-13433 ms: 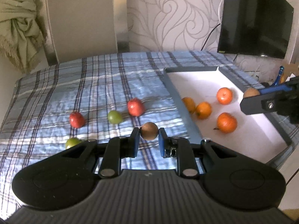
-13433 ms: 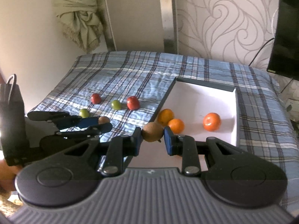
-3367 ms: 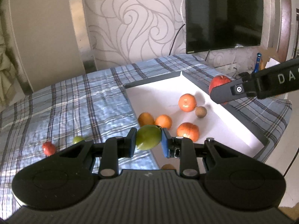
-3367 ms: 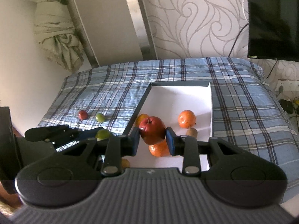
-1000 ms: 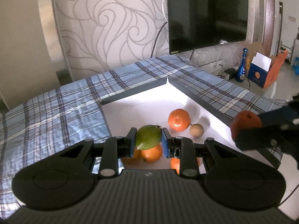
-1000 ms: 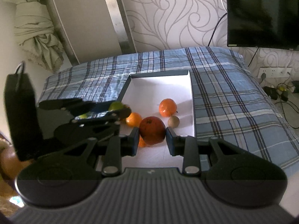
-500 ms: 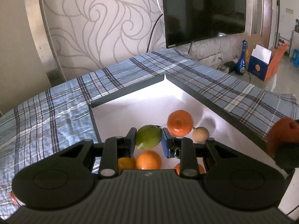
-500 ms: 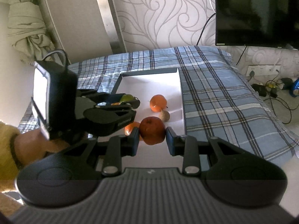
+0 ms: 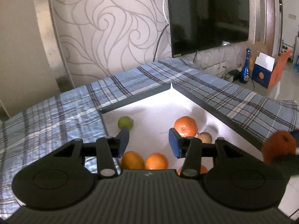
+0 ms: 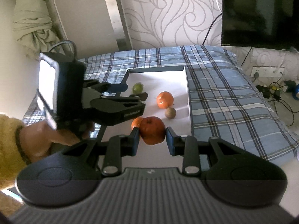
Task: Organize fruits
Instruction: 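Lower the red apple into the box and open the right tool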
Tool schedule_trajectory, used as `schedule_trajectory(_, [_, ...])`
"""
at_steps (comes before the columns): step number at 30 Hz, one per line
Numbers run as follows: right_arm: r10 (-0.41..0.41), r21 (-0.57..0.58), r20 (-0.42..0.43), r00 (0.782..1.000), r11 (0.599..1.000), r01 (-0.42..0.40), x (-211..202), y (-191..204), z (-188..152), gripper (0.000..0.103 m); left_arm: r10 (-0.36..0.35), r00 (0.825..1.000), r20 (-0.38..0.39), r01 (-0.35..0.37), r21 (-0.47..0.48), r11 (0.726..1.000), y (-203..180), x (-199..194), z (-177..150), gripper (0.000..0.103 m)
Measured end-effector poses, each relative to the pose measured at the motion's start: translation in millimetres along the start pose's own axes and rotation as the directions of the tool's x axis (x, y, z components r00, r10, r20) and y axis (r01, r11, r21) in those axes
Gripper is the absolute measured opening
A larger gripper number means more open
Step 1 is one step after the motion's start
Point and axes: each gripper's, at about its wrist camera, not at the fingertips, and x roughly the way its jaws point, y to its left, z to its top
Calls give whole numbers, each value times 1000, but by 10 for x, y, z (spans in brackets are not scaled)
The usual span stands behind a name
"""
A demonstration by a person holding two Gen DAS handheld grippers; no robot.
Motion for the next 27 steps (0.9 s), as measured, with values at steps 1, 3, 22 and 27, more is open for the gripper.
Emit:
schedule_trajectory(1, [1, 1, 0, 1000, 1000, -1, 1, -8, -1, 33, 1, 1000, 3, -1, -5, 1000, 4, -48, -16, 53])
schedule_trajectory(3, [2, 4, 1, 1000, 1000, -2, 11, -41, 5, 33, -2, 1000, 2, 2, -21, 1000, 7, -158, -55, 53])
schedule_trajectory(22, [29, -52, -51, 998, 998, -31, 557, -180, 160, 34, 32, 999, -39, -36, -113, 993, -21, -1034, -533, 53])
schedule_trajectory(27, [37, -65, -70, 997, 997, -42, 681, -169, 176, 34, 72, 996, -55, -79, -136, 987, 52, -1105, -580, 53])
